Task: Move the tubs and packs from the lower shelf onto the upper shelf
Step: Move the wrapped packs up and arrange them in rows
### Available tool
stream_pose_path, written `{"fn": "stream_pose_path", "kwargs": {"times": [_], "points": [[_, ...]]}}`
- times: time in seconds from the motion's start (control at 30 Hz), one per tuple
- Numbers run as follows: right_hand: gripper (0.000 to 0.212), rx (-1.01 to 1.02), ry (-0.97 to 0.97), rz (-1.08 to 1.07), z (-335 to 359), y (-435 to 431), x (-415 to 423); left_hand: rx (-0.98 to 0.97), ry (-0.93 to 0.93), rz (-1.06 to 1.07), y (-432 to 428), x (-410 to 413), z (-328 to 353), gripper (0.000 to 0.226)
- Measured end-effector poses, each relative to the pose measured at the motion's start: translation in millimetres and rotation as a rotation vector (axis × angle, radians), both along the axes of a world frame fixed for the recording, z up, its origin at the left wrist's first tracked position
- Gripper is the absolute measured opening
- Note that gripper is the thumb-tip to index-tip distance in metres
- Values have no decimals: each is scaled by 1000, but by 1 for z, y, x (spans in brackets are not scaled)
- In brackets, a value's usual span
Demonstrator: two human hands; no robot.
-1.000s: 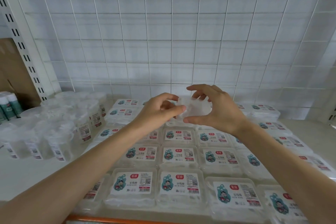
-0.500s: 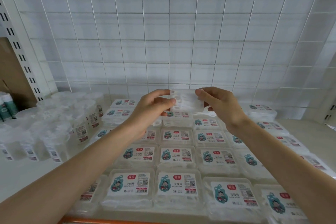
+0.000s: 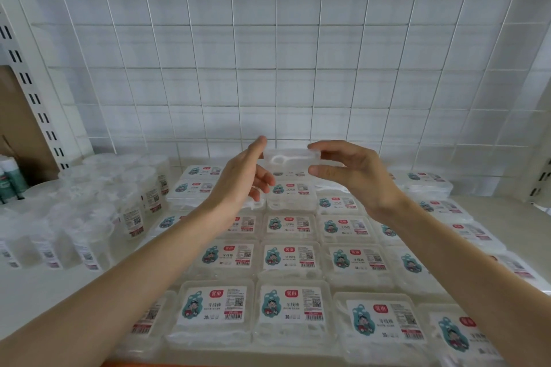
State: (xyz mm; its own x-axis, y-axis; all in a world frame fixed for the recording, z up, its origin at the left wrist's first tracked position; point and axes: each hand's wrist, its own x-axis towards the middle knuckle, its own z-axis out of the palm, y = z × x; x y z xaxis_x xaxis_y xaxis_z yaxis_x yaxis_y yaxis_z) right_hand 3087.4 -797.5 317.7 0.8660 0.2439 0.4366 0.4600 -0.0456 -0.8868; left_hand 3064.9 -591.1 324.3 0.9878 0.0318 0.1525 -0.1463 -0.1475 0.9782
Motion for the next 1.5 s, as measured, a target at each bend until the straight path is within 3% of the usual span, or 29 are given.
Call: {"fn": "stream_pose_path", "kwargs": {"times": [0.17, 0.43, 0.6, 0.77, 0.97, 1.1, 1.3, 1.5], "points": [[35, -22, 8, -31, -1, 1, 2, -44, -89, 11, 1, 1, -2, 24], [29, -16, 134, -154, 0, 4, 1, -88, -145, -71, 1, 1, -3, 40], [29, -70, 205, -69, 1, 6, -1, -13, -146, -108, -1, 2, -6, 44], [34, 43, 264, -27, 2, 7, -1, -51, -129, -21, -1, 5, -8, 44], [39, 27, 299, 119, 2, 8, -6, 83, -145, -99, -6, -2, -8, 51], [48, -108, 201, 65, 3, 10, -7, 15, -200, -19, -2, -1, -7, 33], [90, -483, -266, -102, 0, 2, -7, 70, -225, 22, 2, 4, -9, 13], [53, -560, -438, -113, -1, 1, -1, 73, -206, 9, 0, 4, -12, 20]]}}
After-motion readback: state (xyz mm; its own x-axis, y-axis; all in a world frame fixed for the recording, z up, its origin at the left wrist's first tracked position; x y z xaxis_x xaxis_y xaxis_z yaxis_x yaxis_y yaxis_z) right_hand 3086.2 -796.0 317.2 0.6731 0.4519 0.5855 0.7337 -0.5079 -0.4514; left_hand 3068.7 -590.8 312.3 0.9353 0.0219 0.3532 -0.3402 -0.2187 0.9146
